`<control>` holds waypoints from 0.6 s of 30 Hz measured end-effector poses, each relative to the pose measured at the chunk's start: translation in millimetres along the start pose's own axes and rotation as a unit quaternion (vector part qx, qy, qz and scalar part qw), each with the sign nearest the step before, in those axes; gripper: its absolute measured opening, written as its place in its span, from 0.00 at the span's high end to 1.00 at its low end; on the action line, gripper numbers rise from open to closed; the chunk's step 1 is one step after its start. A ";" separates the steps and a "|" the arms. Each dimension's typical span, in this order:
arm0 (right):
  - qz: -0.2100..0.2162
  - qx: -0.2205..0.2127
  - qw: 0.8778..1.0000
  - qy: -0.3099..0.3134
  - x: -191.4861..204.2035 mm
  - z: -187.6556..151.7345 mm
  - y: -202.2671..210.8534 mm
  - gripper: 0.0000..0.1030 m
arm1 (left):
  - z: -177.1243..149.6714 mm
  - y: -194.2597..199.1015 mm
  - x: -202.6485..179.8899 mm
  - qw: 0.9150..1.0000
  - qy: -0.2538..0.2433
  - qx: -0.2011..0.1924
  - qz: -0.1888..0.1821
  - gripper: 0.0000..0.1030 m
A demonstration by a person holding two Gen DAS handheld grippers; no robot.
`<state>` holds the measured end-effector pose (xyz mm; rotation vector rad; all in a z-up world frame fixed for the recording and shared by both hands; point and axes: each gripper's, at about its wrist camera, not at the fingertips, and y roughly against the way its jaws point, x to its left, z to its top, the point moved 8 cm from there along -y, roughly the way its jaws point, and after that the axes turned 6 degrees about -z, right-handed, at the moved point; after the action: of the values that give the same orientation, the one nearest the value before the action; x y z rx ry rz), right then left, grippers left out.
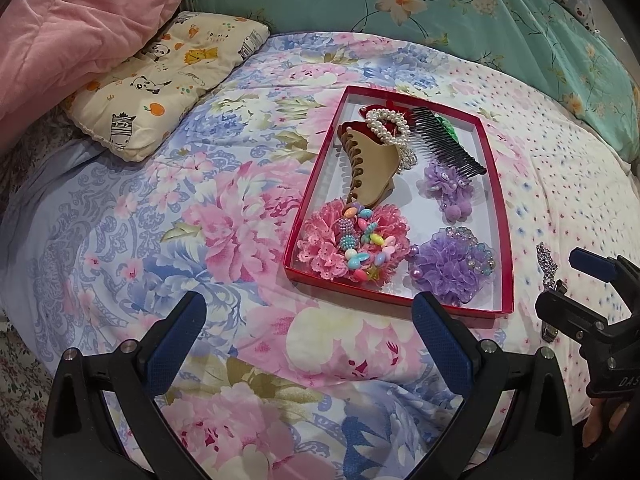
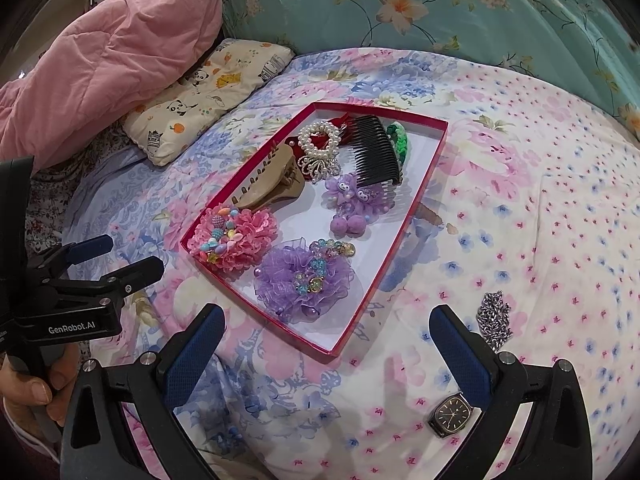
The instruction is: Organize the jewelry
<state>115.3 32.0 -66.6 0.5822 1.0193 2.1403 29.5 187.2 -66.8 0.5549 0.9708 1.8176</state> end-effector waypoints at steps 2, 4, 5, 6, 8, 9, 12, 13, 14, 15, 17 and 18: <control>0.000 0.000 1.000 0.000 0.6 0.1 0.1 0.00 | 0.1 0.1 -0.2 1.000 0.000 0.000 0.001 0.00; 0.000 0.000 1.000 0.001 -0.2 0.0 0.0 0.00 | 0.4 0.3 -0.5 1.000 0.001 0.000 0.000 0.00; 0.000 0.000 1.000 0.001 0.1 0.1 0.0 0.00 | 0.4 0.6 -0.5 1.000 0.000 -0.001 0.000 0.00; 0.000 0.000 1.000 0.000 -0.2 0.0 0.0 0.00 | 0.5 0.8 -0.6 1.000 -0.001 -0.001 0.001 0.00; 0.000 0.000 1.000 0.000 -0.2 0.1 0.3 0.00 | 1.4 0.8 -1.0 1.000 -0.001 -0.001 0.000 0.00; 0.001 -0.001 1.000 -0.001 0.1 0.2 0.4 0.00 | 1.1 0.9 -0.5 1.000 0.000 -0.001 0.001 0.00; 0.002 -0.001 1.000 -0.003 0.7 0.6 0.8 0.00 | 1.5 1.3 -0.9 1.000 0.000 -0.001 0.002 0.00; 0.002 -0.001 1.000 -0.003 1.0 0.7 0.9 0.00 | 1.6 1.2 -0.9 1.000 0.000 -0.001 0.001 0.00; 0.002 -0.001 1.000 -0.003 0.2 0.6 1.3 0.00 | 2.0 1.5 -1.6 1.000 0.000 -0.001 0.001 0.00; 0.002 -0.001 1.000 -0.003 0.1 0.7 1.4 0.00 | 2.3 1.9 -1.3 1.000 0.000 -0.001 0.001 0.00; 0.002 -0.001 1.000 -0.002 0.2 0.7 1.6 0.00 | 2.5 2.1 -1.8 1.000 0.000 -0.001 0.001 0.00; 0.002 -0.002 1.000 -0.002 0.3 0.7 1.7 0.00 | 2.1 1.9 -0.9 1.000 0.000 -0.001 0.001 0.00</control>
<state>114.9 31.7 -64.8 0.5880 1.0127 2.1425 30.4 186.8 -64.1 0.5551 0.9680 1.8199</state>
